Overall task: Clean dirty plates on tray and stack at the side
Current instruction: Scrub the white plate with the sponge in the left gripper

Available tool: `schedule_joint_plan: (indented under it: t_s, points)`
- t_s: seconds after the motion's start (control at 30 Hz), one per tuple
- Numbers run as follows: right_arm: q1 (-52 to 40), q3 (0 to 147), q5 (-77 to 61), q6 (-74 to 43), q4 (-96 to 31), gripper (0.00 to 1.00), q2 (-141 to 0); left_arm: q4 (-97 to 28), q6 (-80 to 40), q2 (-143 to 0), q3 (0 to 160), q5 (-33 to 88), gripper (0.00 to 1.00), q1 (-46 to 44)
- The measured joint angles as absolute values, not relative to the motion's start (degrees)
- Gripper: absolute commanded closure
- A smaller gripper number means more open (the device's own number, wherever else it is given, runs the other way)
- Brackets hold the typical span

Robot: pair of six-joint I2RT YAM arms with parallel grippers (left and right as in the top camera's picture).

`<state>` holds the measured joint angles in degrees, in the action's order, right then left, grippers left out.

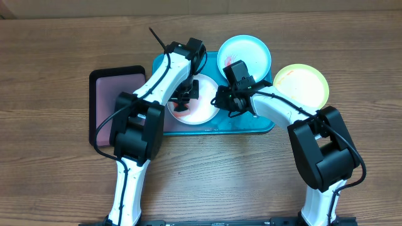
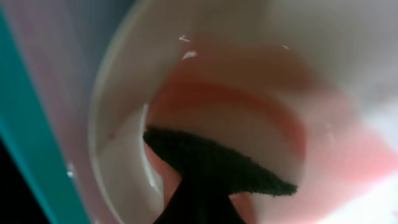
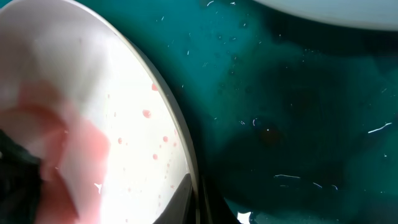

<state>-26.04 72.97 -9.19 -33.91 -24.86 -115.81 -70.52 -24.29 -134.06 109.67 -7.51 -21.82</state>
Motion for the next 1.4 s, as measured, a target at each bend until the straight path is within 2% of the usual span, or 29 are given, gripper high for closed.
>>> schedule_joint_plan:
  t_s: [0.17, 0.33, 0.47, 0.63, 0.83, 0.97, 1.1, 1.23, 1.4]
  points:
    - [-26.0, 73.0, -9.1, -33.9, -25.4, 0.96, -115.8, -68.6, -21.4, -134.1, 109.7, -5.9, 0.96, -21.2]
    - [-25.8, 73.0, -8.6, -33.9, -25.7, 0.96, -115.8, -66.1, -7.0, -134.1, 109.9, 7.6, 0.96, -19.2]
    - [-25.8, 73.1, -8.6, -33.9, -25.7, 0.96, -115.8, -63.3, -2.5, -134.4, 109.9, 14.4, 0.96, -19.2]
    - [-25.8, 73.1, -8.6, -33.9, -25.7, 0.96, -115.8, -61.5, -7.6, -134.5, 110.1, 12.9, 0.96, -19.4]
    - [-25.9, 73.1, -8.8, -33.8, -25.6, 0.96, -115.8, -65.6, -19.5, -134.5, 111.5, -1.0, 0.96, -20.1]
    - [-26.0, 73.1, -9.3, -33.3, -25.6, 0.96, -115.8, -71.0, -21.7, -134.7, 111.5, -6.1, 0.96, -20.1]
    - [-26.2, 73.1, -9.7, -32.8, -25.8, 0.96, -115.8, -73.8, -16.8, -134.9, 111.5, -3.8, 0.96, -20.2]
    - [-26.1, 73.1, -9.6, -32.7, -25.8, 0.96, -115.8, -74.5, -6.7, -134.9, 111.5, 5.6, 0.96, -20.2]
    - [-26.1, 73.1, -9.6, -32.8, -26.2, 0.96, -115.8, -69.3, -1.3, -135.0, 111.5, 12.1, 0.96, -20.9]
